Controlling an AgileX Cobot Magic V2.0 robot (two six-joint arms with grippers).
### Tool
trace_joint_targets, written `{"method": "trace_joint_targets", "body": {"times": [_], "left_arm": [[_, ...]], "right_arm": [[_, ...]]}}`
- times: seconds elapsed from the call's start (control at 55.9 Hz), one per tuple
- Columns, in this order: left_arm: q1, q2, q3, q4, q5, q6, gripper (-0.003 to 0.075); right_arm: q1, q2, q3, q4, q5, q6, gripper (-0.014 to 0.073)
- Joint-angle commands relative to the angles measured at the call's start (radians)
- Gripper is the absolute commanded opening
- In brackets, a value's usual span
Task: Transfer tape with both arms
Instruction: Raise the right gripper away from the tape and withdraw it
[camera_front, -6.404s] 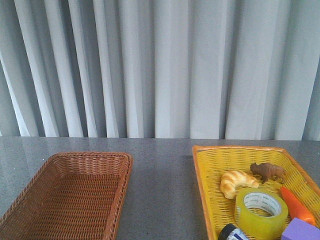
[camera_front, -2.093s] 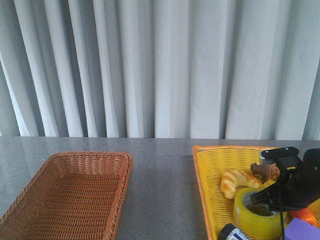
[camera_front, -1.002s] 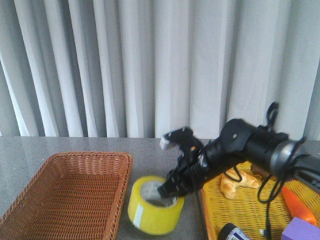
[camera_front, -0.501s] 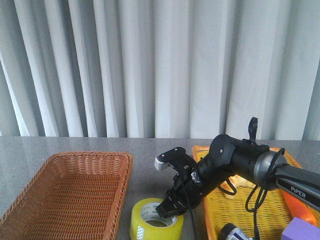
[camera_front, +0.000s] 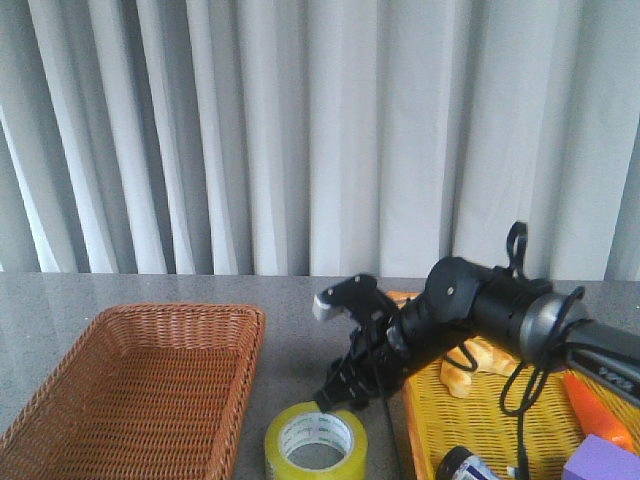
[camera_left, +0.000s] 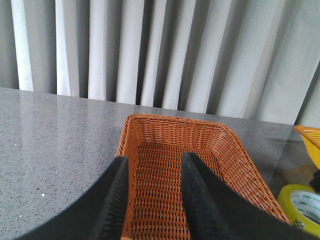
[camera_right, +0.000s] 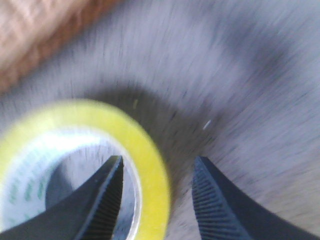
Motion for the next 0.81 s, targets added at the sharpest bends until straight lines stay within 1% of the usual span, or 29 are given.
{"method": "trace_joint_targets", "body": {"times": [0.0, 0.089, 0.179, 0.304, 0.394, 0.501, 0.608, 0.662, 0.733, 0.787], "left_arm": [[-0.001, 0.012, -0.035, -0.002, -0.066, 0.001, 0.0262], [-0.001, 0.012, -0.035, -0.002, -0.066, 0.001, 0.0262], [-0.001, 0.012, -0.035, -0.002, -0.063, 0.001, 0.0262], [-0.001, 0.012, -0.035, -0.002, -0.05, 0.001, 0.0262], [-0.001, 0.012, -0.035, -0.002, -0.029, 0.001, 0.0262], [-0.001, 0.012, -0.035, -0.002, -0.006, 0.001, 0.0262], [-0.001, 0.012, -0.035, -0.002, 0.008, 0.001, 0.0262], [-0.001, 0.012, -0.035, -0.002, 0.009, 0.001, 0.0262], [-0.001, 0.012, -0.035, -0.002, 0.009, 0.001, 0.0262], [-0.001, 0.012, -0.035, -0.002, 0.009, 0.001, 0.0262]], "right_arm": [[-0.002, -0.131, -0.031, 0.02, -0.088, -0.004, 0.0341], [-0.002, -0.202, -0.031, 0.02, -0.117, -0.003, 0.0341], [-0.002, -0.288, -0.031, 0.019, -0.117, -0.003, 0.0338], [-0.002, -0.407, -0.031, 0.007, -0.083, 0.007, 0.032], [-0.002, -0.496, -0.031, -0.037, -0.054, 0.053, 0.0293], [-0.002, -0.586, -0.016, -0.159, -0.014, 0.115, 0.0257], [-0.002, -0.697, 0.077, -0.34, -0.064, 0.215, 0.0225], [-0.002, -0.772, 0.173, -0.428, -0.117, 0.288, 0.0217], [-0.002, -0.867, 0.304, -0.505, -0.199, 0.38, 0.0213], [-0.002, -0.948, 0.434, -0.555, -0.277, 0.458, 0.0209]]}}
